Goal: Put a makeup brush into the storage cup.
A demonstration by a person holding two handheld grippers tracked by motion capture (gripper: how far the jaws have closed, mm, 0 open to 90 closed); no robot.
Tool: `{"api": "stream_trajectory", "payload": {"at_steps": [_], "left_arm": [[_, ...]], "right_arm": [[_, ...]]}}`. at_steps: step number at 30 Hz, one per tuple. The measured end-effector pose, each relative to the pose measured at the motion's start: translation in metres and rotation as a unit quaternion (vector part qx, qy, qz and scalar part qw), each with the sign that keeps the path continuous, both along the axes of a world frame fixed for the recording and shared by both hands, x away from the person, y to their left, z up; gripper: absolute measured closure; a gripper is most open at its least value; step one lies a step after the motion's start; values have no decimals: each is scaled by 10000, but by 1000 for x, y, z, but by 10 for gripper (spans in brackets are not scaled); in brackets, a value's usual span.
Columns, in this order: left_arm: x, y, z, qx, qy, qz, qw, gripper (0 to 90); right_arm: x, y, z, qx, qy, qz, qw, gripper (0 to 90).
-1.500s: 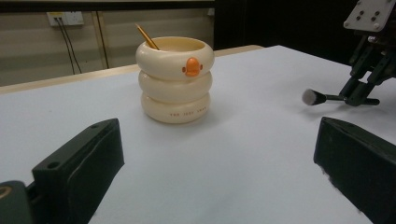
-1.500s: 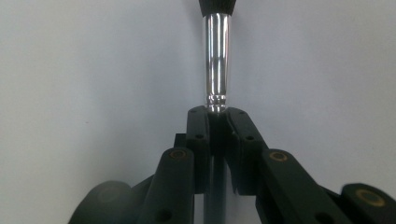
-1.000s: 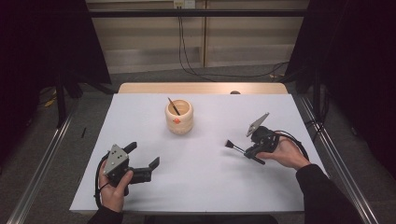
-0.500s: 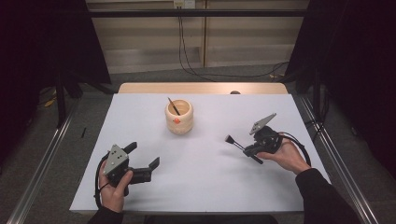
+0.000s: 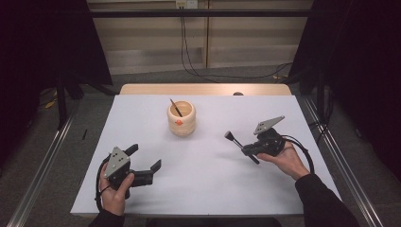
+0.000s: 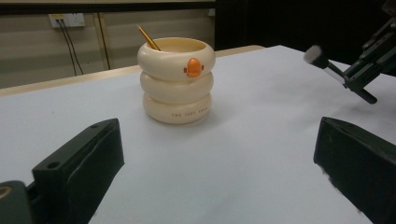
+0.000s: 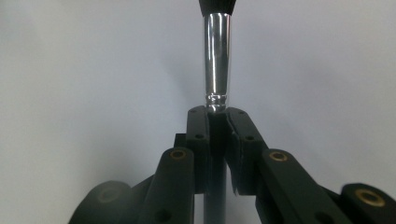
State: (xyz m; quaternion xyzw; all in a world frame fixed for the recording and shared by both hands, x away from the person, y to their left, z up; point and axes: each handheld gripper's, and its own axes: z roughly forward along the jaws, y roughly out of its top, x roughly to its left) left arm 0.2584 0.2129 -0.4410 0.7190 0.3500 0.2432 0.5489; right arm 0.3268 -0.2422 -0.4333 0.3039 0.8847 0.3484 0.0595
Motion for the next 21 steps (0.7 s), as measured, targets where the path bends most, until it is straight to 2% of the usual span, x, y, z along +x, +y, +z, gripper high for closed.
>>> {"api": "stream_trajectory", "payload": {"at_steps": [4,12,21], "left_arm": [[0,0,0,-13,-11,-28,10000,15],[0,-2,0,-20,-9,-33,10000,15],[0,0,0,-33,-13,-10,10000,15]], "right_arm": [[-3,-4,5,289,-149,-99,9994,803],[-8,-12,4,538,-324,-258,9977,803],[-12,-17,8,1008,-518,-364,9929,803]]}}
